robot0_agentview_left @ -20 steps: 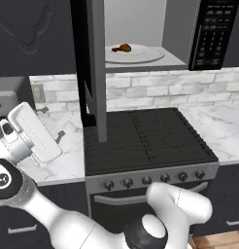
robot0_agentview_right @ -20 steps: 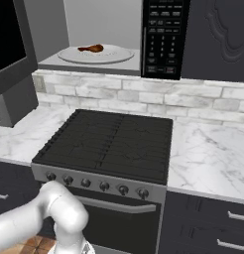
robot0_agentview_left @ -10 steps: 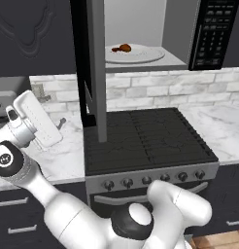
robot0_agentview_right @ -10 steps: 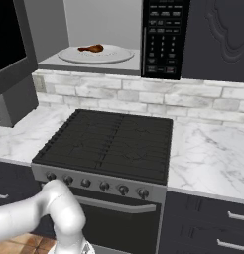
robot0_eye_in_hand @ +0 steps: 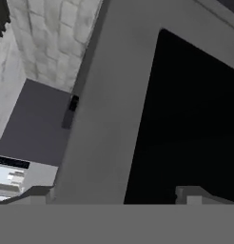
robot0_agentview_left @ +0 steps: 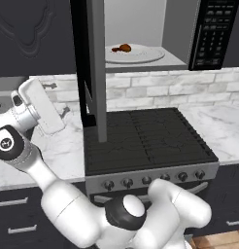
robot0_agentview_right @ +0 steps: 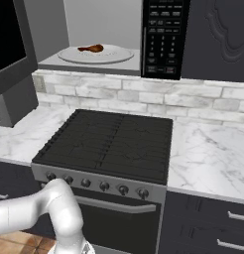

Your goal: Transport the chicken drumstick from the fridge to the microwave and turn on the microwave.

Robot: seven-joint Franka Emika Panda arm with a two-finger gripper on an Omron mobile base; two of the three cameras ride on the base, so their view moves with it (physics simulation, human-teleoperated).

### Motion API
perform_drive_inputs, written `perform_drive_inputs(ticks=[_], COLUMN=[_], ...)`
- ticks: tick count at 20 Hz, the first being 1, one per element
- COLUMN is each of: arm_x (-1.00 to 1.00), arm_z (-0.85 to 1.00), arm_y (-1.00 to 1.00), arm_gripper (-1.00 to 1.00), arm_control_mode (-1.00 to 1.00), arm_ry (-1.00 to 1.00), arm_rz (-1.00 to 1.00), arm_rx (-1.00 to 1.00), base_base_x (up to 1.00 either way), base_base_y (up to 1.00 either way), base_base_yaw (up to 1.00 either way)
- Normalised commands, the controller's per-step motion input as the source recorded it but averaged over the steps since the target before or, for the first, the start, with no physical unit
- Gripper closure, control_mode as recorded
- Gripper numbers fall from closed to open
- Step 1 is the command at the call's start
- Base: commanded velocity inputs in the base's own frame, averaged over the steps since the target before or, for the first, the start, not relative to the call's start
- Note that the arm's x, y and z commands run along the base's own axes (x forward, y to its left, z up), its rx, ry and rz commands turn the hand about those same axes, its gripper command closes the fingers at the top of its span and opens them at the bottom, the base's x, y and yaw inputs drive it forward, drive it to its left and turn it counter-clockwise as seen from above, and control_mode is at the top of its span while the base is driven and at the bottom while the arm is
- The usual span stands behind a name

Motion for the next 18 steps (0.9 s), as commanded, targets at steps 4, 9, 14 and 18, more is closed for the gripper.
perform_drive_inputs(ticks=[4, 9, 14, 18], arm_x=[0.0, 0.0, 0.0, 0.0], arm_z=[0.24, 0.19, 0.18, 0.2], arm_y=[-0.46, -0.52, -0.58, -0.65], arm_gripper=[-1.0, -1.0, -1.0, -1.0], arm_control_mode=[-1.0, -1.0, -1.0, -1.0], arm_ry=[-0.05, -0.04, -0.03, -0.05], arm_rz=[-0.02, -0.04, -0.04, -0.03], arm_rx=[0.09, 0.09, 0.09, 0.11], base_base_x=[0.0, 0.0, 0.0, 0.0], base_base_y=[0.0, 0.0, 0.0, 0.0], base_base_yaw=[0.0, 0.0, 0.0, 0.0])
